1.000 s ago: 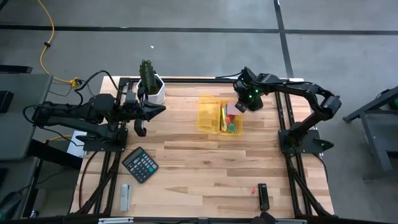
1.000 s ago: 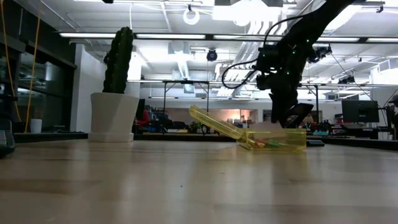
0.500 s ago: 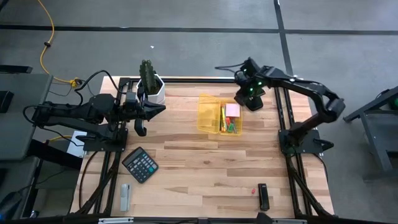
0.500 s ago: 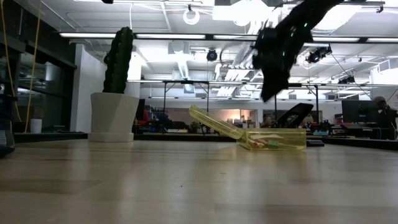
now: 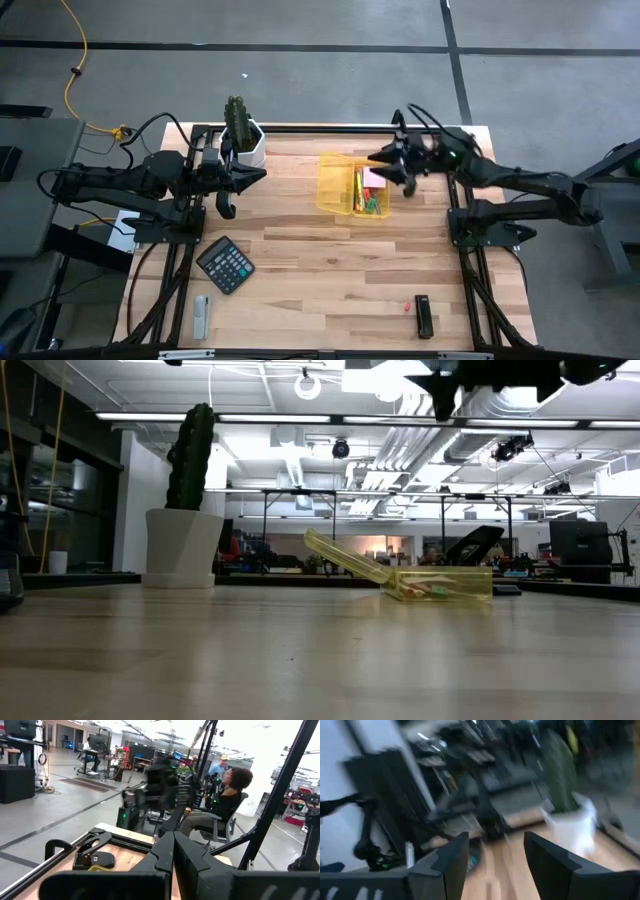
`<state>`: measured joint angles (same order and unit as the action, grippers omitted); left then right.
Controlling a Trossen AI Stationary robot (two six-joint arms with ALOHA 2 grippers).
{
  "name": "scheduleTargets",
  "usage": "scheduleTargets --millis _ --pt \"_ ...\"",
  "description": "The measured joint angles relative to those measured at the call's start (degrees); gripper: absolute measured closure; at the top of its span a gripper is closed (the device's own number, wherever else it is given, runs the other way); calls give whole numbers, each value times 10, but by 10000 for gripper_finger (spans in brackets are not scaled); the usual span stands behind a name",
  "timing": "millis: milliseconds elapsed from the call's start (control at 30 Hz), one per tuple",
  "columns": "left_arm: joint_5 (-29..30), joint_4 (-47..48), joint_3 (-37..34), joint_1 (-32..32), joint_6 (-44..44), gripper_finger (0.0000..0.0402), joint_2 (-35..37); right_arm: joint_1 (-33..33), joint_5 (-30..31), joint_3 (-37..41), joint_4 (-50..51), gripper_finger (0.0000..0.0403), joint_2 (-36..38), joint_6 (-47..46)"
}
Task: Pack school essentials
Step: Put the pink pencil top eraser into the yellow supply box
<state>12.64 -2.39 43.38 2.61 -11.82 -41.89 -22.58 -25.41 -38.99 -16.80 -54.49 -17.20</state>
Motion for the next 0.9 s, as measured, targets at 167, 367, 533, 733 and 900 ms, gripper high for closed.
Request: scheduleTargets --millis 167,367,533,733,900 --pt "0 0 0 0 30 401 0 68 58 16 -47 219 31 89" --pt "4 0 0 0 30 401 0 89 90 16 -47 219 35 112" --pt "4 0 0 0 30 401 0 89 90 16 -42 219 35 112" --pt "4 0 0 0 45 401 0 89 90 16 -35 219 35 99" --pt "4 0 0 0 60 401 0 89 90 16 -31 219 35 94"
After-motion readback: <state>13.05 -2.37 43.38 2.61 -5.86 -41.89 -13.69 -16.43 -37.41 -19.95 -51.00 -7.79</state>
